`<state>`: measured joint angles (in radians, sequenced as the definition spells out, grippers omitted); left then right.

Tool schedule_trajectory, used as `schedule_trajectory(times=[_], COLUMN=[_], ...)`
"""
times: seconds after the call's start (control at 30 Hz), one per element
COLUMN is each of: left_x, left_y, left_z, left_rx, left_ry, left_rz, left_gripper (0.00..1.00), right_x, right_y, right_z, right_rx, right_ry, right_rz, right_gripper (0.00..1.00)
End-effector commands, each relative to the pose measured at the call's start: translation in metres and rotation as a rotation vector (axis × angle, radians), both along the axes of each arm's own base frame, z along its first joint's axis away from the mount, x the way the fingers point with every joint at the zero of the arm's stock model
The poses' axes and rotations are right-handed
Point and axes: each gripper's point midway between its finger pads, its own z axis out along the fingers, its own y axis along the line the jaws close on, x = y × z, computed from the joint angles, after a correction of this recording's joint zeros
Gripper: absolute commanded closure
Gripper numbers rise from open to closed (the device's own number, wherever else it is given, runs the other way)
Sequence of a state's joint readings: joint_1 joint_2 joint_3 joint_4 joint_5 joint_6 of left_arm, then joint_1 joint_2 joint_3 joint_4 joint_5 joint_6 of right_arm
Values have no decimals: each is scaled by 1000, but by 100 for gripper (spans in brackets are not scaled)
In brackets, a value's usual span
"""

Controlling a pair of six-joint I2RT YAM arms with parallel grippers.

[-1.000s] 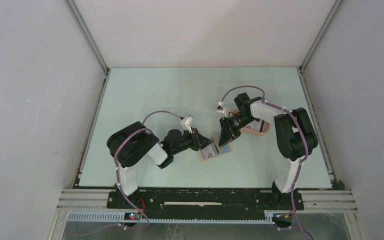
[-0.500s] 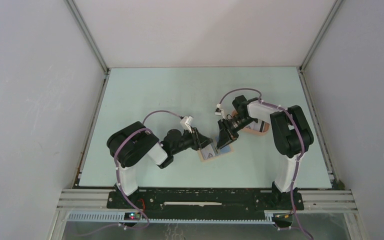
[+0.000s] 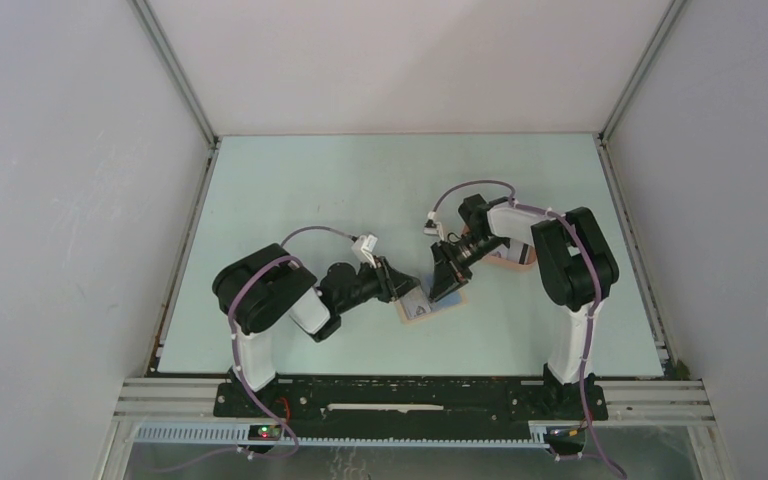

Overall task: Put the credit cards into the card holder
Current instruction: Insert the credit card into the card holder.

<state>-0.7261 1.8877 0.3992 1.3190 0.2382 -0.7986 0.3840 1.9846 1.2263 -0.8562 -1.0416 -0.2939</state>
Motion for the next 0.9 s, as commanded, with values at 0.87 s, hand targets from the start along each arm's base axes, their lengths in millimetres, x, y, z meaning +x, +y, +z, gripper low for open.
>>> schedule_trajectory(times=[0.87], left_x=[-1], left_y=[10], left_z=[3], left_rx=[-48], left_ry=[19], left_rz=[45], left_gripper=[65], right_x=[6], right_y=[-6], right_z=[33], right_rx=[-74], right_ry=[-863], right_rz=[302], right_gripper=[44])
